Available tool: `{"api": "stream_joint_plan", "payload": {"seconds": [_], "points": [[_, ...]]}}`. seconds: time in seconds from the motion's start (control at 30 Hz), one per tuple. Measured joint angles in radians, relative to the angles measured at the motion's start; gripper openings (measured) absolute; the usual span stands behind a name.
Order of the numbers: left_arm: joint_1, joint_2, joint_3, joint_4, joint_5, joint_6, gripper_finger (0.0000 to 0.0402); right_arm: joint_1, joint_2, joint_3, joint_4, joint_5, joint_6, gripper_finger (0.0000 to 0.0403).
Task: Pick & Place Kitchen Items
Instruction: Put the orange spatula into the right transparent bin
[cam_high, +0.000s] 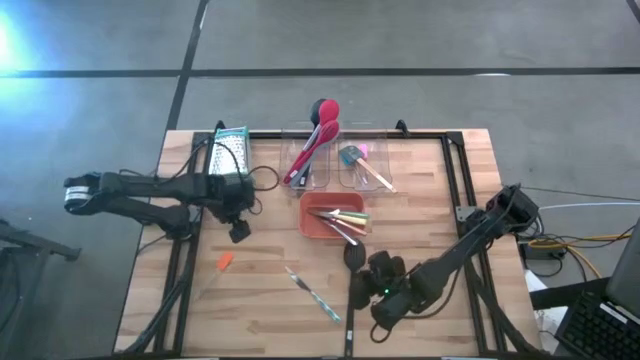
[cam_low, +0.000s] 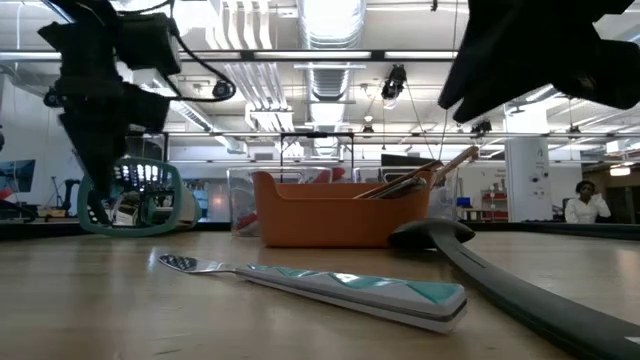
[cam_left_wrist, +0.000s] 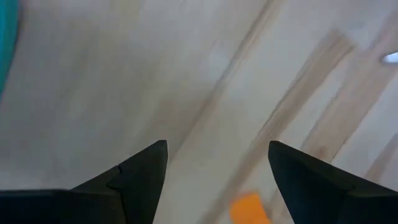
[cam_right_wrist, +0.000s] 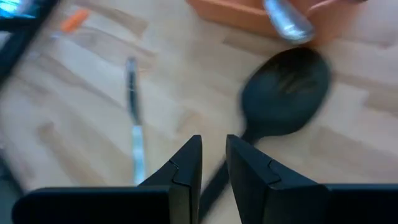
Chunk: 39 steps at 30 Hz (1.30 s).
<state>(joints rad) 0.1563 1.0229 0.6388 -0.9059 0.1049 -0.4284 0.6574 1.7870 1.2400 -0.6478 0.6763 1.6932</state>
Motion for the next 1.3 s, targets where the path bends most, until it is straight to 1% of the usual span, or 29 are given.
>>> {"api": "stream_joint_plan", "payload": {"seconds": [0.1, 0.27, 0.33, 0.47, 0.63, 0.77, 0.9, 1.03, 1.23, 1.3], "points": [[-0.064, 0.0, -0.003, -0.04, -0.01, -0.125, 0.0284, 0.0, 0.0, 0.022, -0.115, 0.0, 0.001, 0.0068], [-0.229, 0.0, -0.003, -0.047, -0.055, -0.335, 0.028, 0.0, -0.002, 0.042, -0.266, -0.001, 0.0, 0.0068], [-0.3, 0.001, -0.003, -0.046, -0.089, -0.407, 0.0277, 0.0, -0.003, 0.044, -0.316, -0.001, 0.0, 0.0068], [-0.428, 0.008, -0.003, -0.046, -0.1, -0.518, 0.0273, 0.0, -0.003, 0.042, -0.408, -0.004, 0.005, 0.0068], [-0.556, 0.049, -0.003, -0.045, -0.099, -0.595, 0.0273, 0.0, -0.004, 0.042, -0.476, -0.004, 0.006, 0.0068], [-0.63, 0.103, -0.003, -0.046, -0.088, -0.618, 0.0273, -0.001, -0.011, 0.043, -0.487, -0.003, 0.009, 0.0068], [-0.673, 0.166, -0.003, -0.046, -0.088, -0.611, 0.0273, -0.001, -0.012, 0.043, -0.486, -0.003, 0.011, 0.0068], [-0.686, 0.223, -0.004, -0.043, -0.088, -0.564, 0.0273, -0.001, -0.012, 0.043, -0.486, -0.003, 0.034, 0.0068], [-0.686, 0.282, -0.006, 0.034, -0.088, -0.483, 0.0273, -0.001, -0.013, 0.057, -0.485, -0.003, 0.035, 0.0068], [-0.686, 0.302, -0.006, 0.033, -0.088, -0.466, 0.0273, -0.001, -0.013, 0.066, -0.484, -0.002, 0.029, 0.0068]]}}
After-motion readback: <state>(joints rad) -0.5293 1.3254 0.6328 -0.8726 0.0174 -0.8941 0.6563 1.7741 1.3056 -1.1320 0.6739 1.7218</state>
